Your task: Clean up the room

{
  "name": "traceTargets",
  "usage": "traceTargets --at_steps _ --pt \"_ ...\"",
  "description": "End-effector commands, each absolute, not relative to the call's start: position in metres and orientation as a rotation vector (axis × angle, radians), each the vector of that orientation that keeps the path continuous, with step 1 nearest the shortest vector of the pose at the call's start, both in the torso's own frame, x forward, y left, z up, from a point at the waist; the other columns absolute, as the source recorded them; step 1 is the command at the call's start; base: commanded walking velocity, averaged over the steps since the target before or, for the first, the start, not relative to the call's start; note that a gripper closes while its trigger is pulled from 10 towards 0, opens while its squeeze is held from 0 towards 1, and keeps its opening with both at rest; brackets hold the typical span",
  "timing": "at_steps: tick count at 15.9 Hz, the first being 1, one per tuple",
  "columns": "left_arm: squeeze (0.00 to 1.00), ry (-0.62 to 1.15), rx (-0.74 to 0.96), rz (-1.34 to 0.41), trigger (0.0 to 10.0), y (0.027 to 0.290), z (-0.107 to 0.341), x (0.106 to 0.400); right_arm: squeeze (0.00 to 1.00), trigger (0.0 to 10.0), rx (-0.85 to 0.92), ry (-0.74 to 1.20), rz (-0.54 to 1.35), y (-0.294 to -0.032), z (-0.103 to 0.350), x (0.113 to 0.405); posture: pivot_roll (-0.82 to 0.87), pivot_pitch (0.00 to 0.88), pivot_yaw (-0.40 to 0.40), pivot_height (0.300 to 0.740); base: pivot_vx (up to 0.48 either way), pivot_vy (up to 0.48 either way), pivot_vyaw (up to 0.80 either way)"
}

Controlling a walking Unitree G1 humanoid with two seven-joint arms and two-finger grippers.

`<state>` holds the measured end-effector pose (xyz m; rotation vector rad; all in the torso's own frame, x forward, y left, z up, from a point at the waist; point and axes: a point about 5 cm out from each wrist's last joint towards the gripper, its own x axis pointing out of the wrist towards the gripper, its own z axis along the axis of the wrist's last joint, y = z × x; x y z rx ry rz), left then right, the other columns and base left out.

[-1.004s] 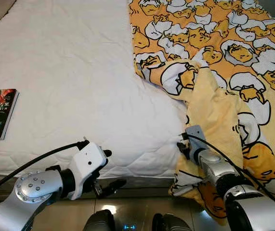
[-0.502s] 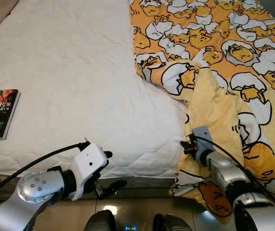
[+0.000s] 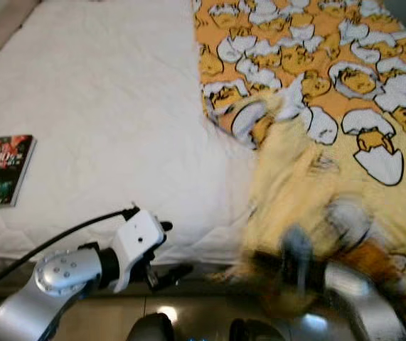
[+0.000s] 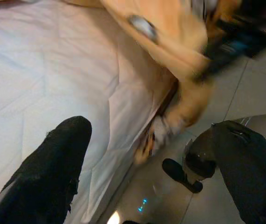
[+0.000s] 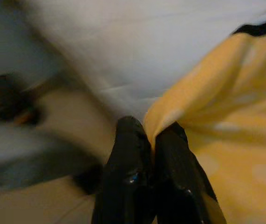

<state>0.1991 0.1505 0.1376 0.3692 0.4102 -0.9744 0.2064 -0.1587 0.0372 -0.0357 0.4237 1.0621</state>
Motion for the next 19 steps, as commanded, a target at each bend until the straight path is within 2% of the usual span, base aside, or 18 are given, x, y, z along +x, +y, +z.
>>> traceTargets --at_steps 1,3,4,6,8,9,10,11,12,16,19 --pt "0.00 0.409 0.370 -0.990 10.0 0.149 0.137 0.195 0.00 0.0 -0.040 0.416 1.184 -0.147 0.043 0.191 0.07 0.121 0.011 0.740 0.000 0.000 0.00" --pt "0.00 0.416 0.371 -0.994 10.0 0.152 0.137 0.193 0.00 0.0 -0.050 0.510 1.308 -0.141 0.034 0.142 0.07 0.117 0.008 0.740 0.000 0.000 0.00" --pt "0.00 0.421 0.373 -0.994 10.0 0.154 0.137 0.192 0.00 0.0 -0.043 0.550 1.327 -0.141 0.031 0.128 0.07 0.112 0.007 0.740 0.000 0.000 0.00" --pt "0.00 0.437 0.378 -1.011 10.0 0.155 0.136 0.190 0.00 0.0 -0.063 0.621 1.389 -0.141 0.027 0.110 0.08 0.110 0.008 0.740 0.000 0.000 0.00" --pt "0.00 0.447 0.378 -1.027 10.0 0.155 0.136 0.187 0.00 0.0 -0.093 0.645 1.368 -0.142 0.023 0.105 0.07 0.108 0.011 0.740 0.000 0.000 0.00" --pt "0.00 0.451 0.381 -1.033 10.0 0.156 0.135 0.187 0.00 10.0 -0.120 0.637 1.326 -0.142 0.020 0.107 0.07 0.107 0.013 0.740 0.000 0.000 0.00" --pt "0.00 0.453 0.385 -1.037 10.0 0.155 0.134 0.187 0.20 10.0 -0.056 0.648 1.295 -0.141 0.018 0.107 0.07 0.107 0.013 0.740 0.000 0.000 0.00" --pt "0.00 0.452 0.386 -1.039 10.0 0.155 0.134 0.187 0.20 10.0 -0.059 0.633 1.279 -0.140 0.018 0.109 0.07 0.106 0.014 0.740 0.000 0.000 0.00" --pt "0.00 0.452 0.386 -1.041 10.0 0.154 0.135 0.188 1.00 10.0 -0.046 0.632 1.268 -0.141 0.018 0.111 0.07 0.106 0.014 0.740 0.000 0.000 0.00" --pt "0.00 0.454 0.391 -1.045 10.0 0.155 0.133 0.188 1.00 10.0 -0.084 0.614 1.234 -0.145 0.017 0.119 0.07 0.090 0.016 0.740 0.000 0.000 0.00" --pt "0.00 0.470 0.391 -1.037 10.0 0.155 0.123 0.188 1.00 10.0 -0.077 0.569 1.208 -0.144 0.022 0.129 0.06 0.029 0.008 0.740 0.000 0.000 0.00"
